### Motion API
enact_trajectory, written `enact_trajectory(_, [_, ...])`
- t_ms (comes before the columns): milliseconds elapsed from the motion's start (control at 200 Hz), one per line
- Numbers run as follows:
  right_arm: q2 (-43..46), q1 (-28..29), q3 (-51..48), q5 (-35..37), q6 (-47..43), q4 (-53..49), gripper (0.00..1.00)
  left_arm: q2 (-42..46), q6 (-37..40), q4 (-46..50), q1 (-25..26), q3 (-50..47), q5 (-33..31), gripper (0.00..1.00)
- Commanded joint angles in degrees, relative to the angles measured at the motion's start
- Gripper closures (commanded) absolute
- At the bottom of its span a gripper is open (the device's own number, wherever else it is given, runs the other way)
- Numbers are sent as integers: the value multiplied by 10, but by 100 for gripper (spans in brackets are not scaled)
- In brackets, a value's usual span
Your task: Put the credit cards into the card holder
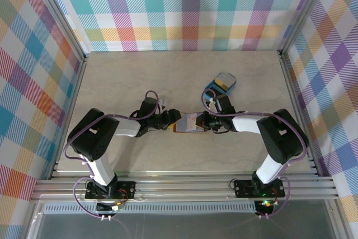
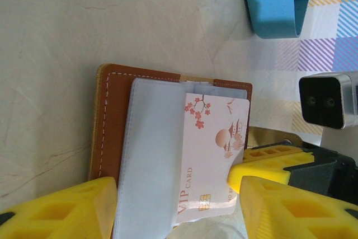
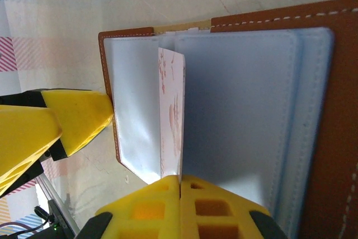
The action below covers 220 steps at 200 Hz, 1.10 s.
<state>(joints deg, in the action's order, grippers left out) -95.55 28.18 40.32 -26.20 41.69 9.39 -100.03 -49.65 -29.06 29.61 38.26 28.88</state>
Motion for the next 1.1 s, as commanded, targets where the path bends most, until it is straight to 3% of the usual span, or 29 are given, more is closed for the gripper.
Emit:
enact_trajectory(0, [-13, 2, 8, 0, -19, -29, 100, -13, 10, 2, 6, -8, -19, 40])
enact_trajectory(705, [-49, 9, 23, -39, -21, -17, 100, -11, 9, 56, 7, 1, -46, 43])
enact_trajectory(1095, [-20, 9, 14, -26, -26, 2, 100, 27, 27, 178, 7, 14, -109, 44])
